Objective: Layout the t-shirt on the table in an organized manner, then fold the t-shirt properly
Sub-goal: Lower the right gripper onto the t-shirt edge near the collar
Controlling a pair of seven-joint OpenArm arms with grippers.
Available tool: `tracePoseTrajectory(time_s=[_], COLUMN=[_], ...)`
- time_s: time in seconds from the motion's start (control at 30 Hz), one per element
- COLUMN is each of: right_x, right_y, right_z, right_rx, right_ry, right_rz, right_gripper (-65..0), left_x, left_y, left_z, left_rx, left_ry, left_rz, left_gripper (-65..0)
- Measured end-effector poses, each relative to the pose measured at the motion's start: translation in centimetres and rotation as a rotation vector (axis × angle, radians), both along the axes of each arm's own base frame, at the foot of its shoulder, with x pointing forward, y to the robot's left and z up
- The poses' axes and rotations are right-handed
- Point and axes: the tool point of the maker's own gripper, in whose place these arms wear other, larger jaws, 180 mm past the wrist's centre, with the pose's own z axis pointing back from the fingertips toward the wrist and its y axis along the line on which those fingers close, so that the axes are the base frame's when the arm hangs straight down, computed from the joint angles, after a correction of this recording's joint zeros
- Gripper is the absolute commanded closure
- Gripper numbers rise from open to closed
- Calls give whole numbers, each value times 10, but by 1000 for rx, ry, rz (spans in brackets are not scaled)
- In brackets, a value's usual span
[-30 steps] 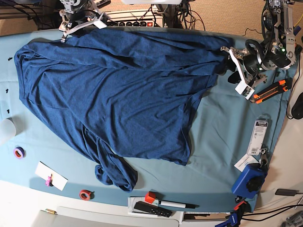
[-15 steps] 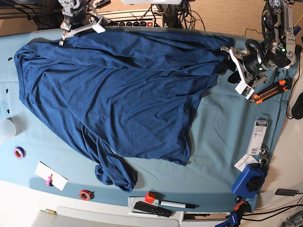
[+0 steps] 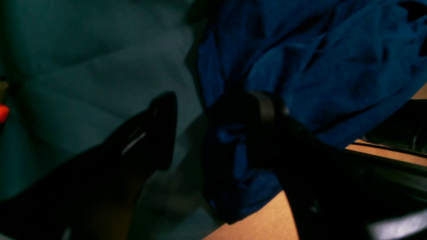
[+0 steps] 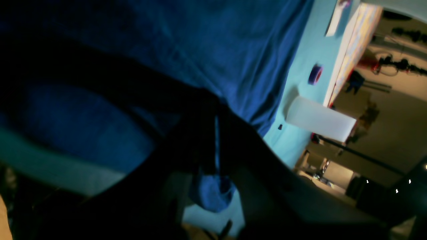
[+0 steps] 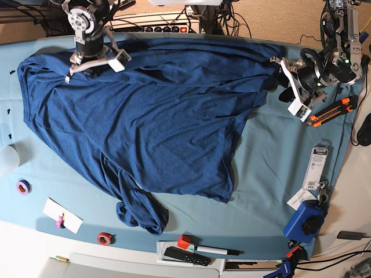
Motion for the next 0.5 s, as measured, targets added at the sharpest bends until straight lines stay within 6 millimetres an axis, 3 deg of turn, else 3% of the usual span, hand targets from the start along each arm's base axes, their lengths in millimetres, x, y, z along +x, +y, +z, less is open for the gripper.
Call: tracePoseTrajectory(time_s=[0.17, 0.37, 0.5], right_x=[21, 43, 40], right_y=[22, 29, 33], right_z=[4, 16, 11], right_rx=[126, 176, 209], right_ry=[-48, -109, -84], right_rz=[-13, -30, -45], right_gripper=[0, -3, -243], left_x=[0, 0, -1], left_y=[0, 0, 0], left_z=[0, 0, -1], left_rx=[0, 0, 0], left_ry=[0, 1, 3], left_rz=[0, 0, 1], left_gripper=[-324, -324, -324])
